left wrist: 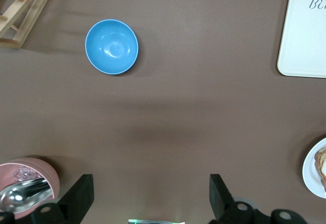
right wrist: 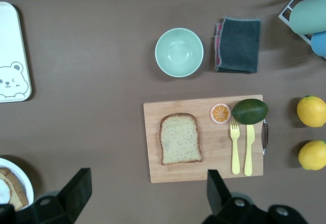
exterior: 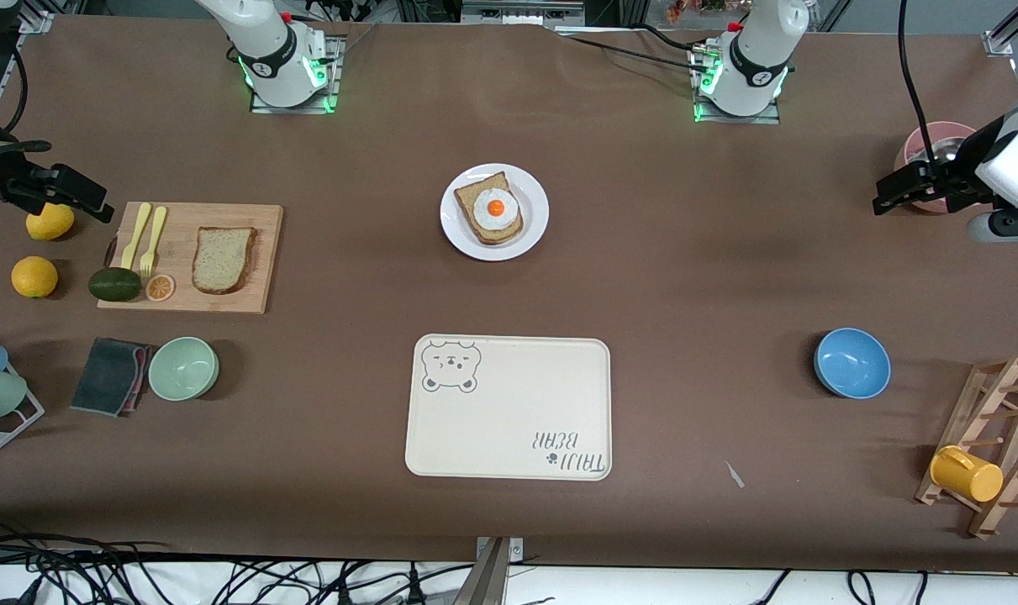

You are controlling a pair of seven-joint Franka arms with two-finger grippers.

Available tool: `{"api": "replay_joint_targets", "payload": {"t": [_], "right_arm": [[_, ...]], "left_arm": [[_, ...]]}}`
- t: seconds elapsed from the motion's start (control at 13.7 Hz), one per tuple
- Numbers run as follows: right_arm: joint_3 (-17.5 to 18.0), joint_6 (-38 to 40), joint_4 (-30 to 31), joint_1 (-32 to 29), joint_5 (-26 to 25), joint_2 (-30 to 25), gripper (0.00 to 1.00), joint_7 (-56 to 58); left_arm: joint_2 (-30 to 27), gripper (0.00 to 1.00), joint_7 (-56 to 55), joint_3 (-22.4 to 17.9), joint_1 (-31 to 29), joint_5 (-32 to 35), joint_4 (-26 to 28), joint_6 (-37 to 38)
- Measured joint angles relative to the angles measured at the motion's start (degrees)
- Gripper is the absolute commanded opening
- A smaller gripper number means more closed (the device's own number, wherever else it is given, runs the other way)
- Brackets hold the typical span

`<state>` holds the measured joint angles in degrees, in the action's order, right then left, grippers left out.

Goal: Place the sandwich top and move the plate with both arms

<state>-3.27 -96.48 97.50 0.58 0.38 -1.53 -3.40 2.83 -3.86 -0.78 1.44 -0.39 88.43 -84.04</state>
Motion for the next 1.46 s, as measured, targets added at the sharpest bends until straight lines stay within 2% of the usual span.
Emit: {"api": "replay_joint_targets", "payload": {"t": [1.46], "right_arm": [[0.34, 0.39, 0.00, 0.03, 0.00, -0.07, 1.00, 1.71]], "left_arm": [[0.00, 1.00, 0.00, 0.08, 0.53, 0.00, -0.96, -0.07]]}}
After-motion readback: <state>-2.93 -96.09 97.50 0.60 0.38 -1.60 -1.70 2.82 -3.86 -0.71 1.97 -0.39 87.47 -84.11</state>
